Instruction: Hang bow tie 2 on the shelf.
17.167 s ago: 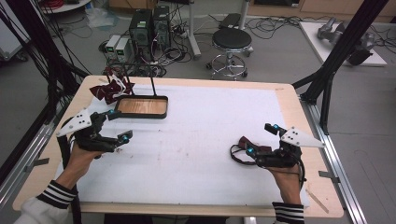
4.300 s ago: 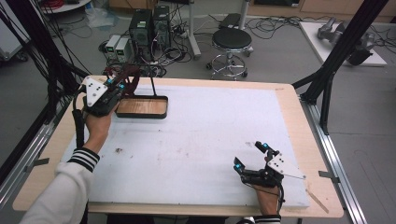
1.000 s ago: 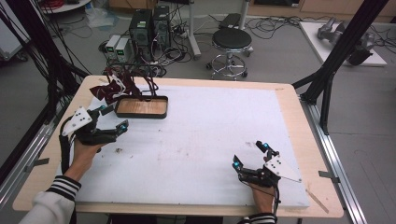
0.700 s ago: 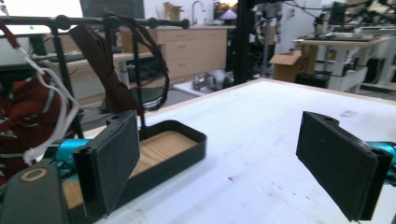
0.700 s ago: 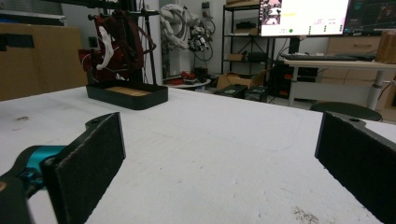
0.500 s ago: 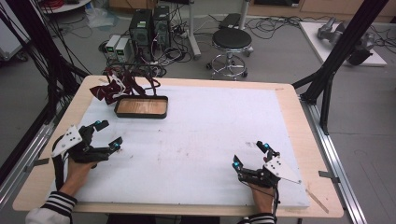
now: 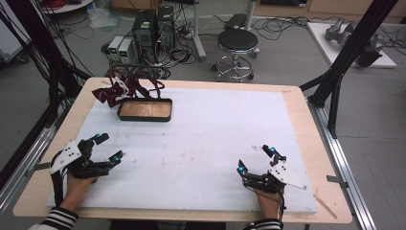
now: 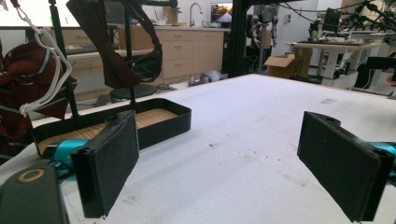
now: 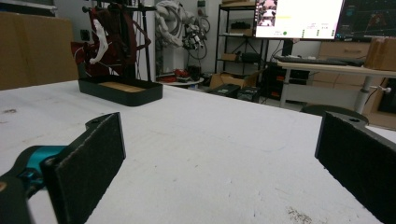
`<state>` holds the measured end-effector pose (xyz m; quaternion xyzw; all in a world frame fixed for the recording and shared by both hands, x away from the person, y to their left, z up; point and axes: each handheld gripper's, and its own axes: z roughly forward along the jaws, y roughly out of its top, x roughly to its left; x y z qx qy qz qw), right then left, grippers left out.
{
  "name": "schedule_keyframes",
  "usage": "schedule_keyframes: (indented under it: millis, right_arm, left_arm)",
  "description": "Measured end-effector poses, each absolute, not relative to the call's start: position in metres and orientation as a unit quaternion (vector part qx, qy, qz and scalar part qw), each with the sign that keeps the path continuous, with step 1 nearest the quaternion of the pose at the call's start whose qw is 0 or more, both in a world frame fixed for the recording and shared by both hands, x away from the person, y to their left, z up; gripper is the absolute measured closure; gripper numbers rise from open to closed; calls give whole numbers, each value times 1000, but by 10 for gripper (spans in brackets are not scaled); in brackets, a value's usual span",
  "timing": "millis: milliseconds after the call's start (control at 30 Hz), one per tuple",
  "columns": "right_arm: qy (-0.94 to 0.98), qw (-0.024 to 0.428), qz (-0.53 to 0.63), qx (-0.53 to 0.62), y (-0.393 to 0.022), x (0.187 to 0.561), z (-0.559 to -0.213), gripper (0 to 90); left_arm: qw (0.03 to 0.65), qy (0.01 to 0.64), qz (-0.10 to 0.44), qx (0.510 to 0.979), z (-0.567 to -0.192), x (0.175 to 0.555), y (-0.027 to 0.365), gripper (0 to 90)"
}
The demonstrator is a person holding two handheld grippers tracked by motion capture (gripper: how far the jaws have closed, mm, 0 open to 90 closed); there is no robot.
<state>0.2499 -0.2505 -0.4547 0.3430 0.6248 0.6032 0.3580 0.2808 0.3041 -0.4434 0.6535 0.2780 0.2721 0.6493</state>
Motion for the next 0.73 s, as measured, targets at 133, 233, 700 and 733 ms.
schedule_keyframes:
  millis: [133,233,700,733]
  right_arm:
    - [625,357,603,345,-250,250,-455,7]
    - [625,359,603,343,-250,250,-455,8]
    - [622,359,603,346,-251,249,-455,7]
    - [622,359,604,347,-251,249,-455,8]
  left_arm:
    - [645,278,279,656,-445,279,303,132]
    - [645,281,283,652,-447,279,303,133]
    - [648,290,290,641,-455,274,304,133]
    - [648,290,290,641,-455,274,304,133]
